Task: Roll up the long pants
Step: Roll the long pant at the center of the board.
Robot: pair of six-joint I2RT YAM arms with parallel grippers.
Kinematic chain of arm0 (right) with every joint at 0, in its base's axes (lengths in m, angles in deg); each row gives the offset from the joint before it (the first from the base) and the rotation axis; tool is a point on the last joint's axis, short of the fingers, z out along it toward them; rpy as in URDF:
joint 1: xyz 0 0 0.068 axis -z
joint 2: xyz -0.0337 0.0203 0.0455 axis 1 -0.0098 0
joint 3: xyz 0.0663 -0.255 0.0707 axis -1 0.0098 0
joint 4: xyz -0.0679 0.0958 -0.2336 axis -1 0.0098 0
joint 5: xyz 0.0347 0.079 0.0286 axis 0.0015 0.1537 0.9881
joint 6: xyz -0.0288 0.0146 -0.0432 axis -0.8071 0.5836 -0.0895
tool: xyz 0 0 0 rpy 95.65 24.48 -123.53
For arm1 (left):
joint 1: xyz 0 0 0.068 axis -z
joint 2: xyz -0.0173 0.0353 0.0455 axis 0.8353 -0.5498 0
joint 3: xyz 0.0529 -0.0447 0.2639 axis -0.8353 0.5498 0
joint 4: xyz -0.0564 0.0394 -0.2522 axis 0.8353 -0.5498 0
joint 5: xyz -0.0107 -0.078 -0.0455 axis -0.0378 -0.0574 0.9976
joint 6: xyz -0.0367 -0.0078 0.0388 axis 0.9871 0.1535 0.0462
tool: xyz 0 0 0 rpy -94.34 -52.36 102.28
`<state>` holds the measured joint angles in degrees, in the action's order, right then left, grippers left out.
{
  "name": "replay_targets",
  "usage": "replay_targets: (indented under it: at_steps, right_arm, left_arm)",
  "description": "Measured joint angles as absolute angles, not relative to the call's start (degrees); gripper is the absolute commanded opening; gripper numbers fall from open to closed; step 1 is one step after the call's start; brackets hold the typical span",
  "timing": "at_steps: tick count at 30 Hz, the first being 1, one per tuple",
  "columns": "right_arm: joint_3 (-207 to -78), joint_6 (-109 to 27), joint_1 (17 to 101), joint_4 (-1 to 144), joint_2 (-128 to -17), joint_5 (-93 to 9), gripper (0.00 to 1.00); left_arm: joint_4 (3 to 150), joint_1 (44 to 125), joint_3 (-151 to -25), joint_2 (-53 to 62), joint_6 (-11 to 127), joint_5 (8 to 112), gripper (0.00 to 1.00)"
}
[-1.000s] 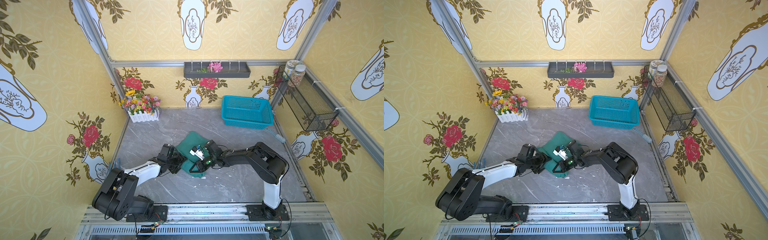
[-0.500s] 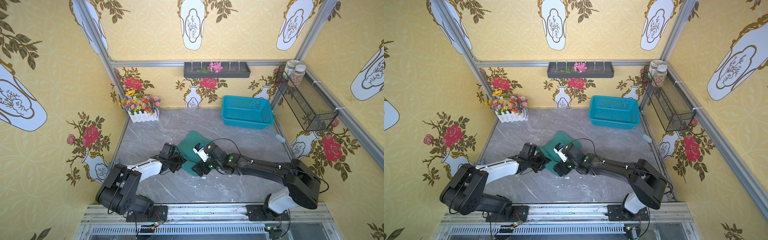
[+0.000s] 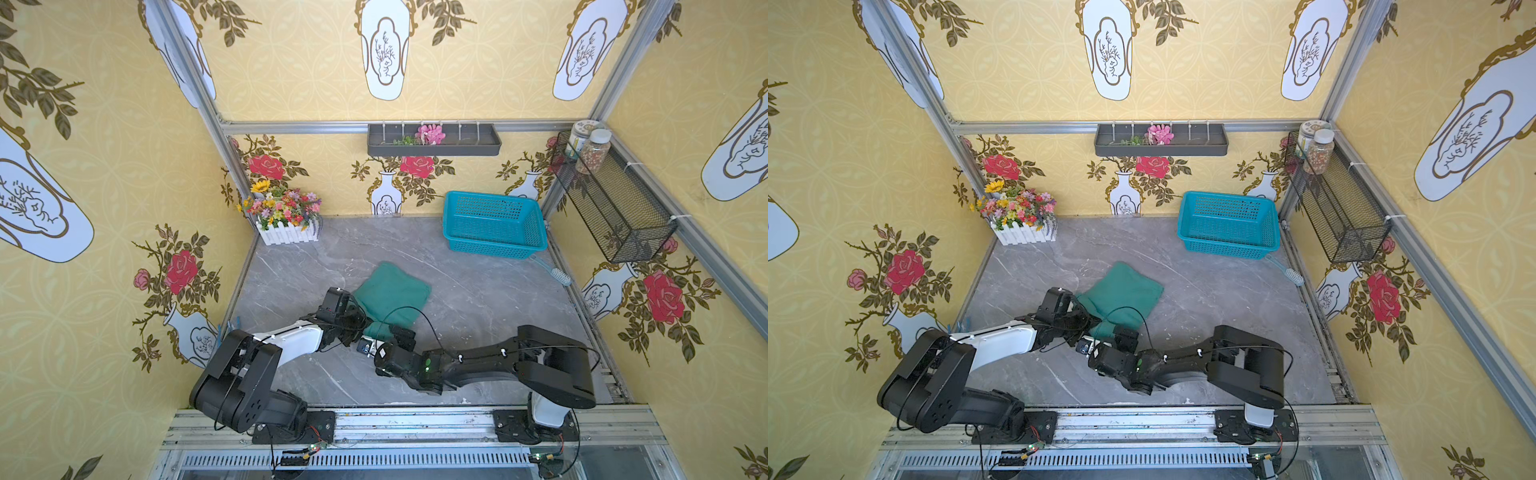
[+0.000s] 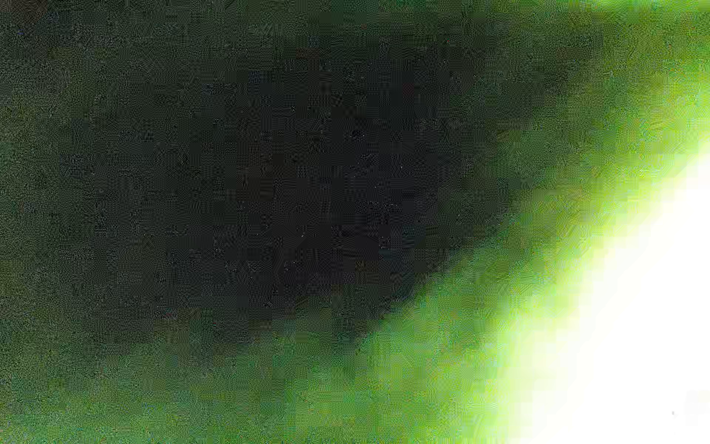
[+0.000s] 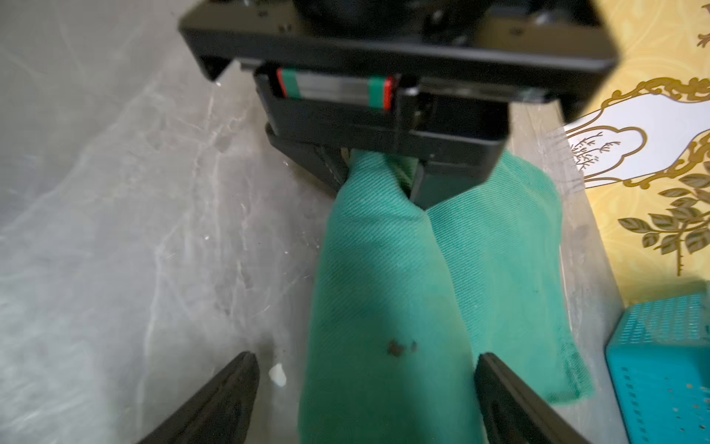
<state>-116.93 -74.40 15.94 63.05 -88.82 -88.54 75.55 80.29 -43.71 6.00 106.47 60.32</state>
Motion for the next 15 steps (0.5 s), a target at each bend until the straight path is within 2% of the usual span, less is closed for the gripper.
replay_targets:
  at_steps: [2,5,10,12,15]
  right_arm:
    - [-116.9,-75.1,16.0,60.8,-91.1,-91.0,0.85]
    - [-117.0,-75.2,16.3,57.5,-93.1,-93.2,0.72]
    - [-116.6,-74.8,16.7,55.3,-94.7,-93.9,0.36]
    - [-116.4,-73.9,17.0,55.0,-94.5,-93.5,0.28]
    - [-116.1,-72.5,17.8,55.3,-93.4,-91.2,0.23]
  left_arm:
    - [75.6,80.3,-43.7,6.0,106.5,60.3,0.27]
    - [75.8,80.3,-43.6,6.0,106.5,60.3,0.27]
    - [76.5,80.3,-43.0,6.4,106.9,60.3,0.29]
    - [76.5,80.3,-42.9,6.7,107.1,60.2,0.3]
    - [75.6,80.3,-42.8,8.2,108.2,59.5,0.38]
